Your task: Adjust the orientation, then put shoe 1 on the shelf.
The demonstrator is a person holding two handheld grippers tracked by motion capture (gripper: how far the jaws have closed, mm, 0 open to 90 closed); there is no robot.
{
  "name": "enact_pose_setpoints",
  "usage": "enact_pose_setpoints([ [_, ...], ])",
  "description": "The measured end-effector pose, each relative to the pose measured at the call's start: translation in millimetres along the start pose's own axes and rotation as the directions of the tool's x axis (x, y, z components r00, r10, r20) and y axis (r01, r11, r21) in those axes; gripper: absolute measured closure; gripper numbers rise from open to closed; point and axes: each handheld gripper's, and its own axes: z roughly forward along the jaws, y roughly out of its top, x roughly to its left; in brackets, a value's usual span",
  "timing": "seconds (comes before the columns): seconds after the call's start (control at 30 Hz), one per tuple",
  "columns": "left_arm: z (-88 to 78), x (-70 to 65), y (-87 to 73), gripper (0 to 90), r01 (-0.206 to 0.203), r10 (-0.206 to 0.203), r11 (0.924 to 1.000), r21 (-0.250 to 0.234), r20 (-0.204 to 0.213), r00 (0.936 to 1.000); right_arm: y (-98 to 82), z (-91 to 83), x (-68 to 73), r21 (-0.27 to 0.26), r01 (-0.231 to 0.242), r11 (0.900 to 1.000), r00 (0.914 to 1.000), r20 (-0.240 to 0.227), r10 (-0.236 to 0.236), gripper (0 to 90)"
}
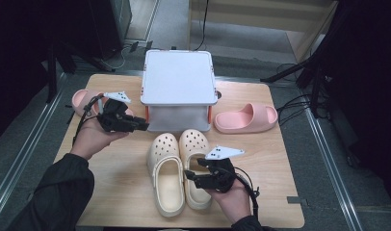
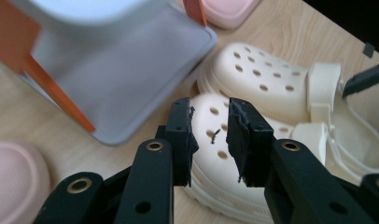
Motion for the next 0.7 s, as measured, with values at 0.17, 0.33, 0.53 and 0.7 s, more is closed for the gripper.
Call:
enact_pose_setpoints([
  [0.17,-6.7,3.0,25.5,69.8,-0.015,0.015,0.9995,-0.026,-0.010,0.9998,-1.2,11.4,2.1,0.020,-0.039,0.999,0.9992,0.008,0.039,32.8],
  [0.33,-8.3,2.4,50.2,70.9,-0.047,0.045,0.9984,-0.033,-0.039,0.9982,-2.0,19.4,3.2,0.028,-0.049,0.998,0.9987,0.018,0.048,32.8],
  [0.53,0.0,12.8,71.5,73.9,-0.062,0.062,0.9981,0.006,-0.096,0.9935,-2.3,29.6,3.7,0.030,-0.056,0.998,0.9972,0.050,0.055,32.3],
  [0.7,6.9,17.4,76.7,74.0,-0.057,0.057,0.9984,0.008,-0.114,0.9919,-0.9,36.7,2.6,0.042,-0.067,0.997,0.9967,0.049,0.065,32.2],
])
